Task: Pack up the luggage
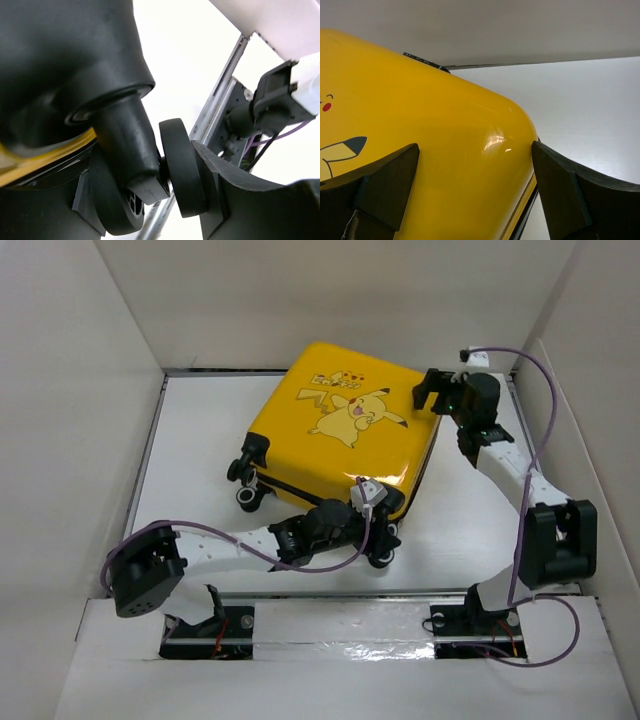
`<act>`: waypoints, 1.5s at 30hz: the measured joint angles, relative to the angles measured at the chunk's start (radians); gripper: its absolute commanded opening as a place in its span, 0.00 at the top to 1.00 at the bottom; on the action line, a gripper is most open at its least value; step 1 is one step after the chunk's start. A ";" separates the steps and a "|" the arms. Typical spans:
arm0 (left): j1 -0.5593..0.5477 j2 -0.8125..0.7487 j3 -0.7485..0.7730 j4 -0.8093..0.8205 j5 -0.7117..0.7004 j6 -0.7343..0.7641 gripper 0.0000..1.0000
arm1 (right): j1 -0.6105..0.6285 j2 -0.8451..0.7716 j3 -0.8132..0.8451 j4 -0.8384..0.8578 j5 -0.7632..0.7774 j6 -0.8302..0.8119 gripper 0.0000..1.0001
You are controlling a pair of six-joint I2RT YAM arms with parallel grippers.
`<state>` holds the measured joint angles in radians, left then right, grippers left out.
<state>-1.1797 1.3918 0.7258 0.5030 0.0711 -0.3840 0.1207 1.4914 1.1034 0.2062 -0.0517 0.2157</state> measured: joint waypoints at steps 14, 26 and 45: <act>0.115 0.070 0.087 0.014 0.075 -0.136 1.00 | 0.076 -0.283 -0.134 0.009 -0.348 -0.024 0.53; 0.179 0.127 0.059 0.225 0.170 -0.372 1.00 | 0.024 -1.005 -1.057 0.196 -0.314 0.122 0.74; 0.187 0.187 0.035 0.394 0.208 -0.573 1.00 | 0.145 -0.572 -0.992 0.451 -0.401 0.029 0.42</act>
<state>-0.9928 1.5787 0.7605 0.8967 0.2790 -0.9565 0.2653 0.9195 0.1112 0.6575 -0.4530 0.2451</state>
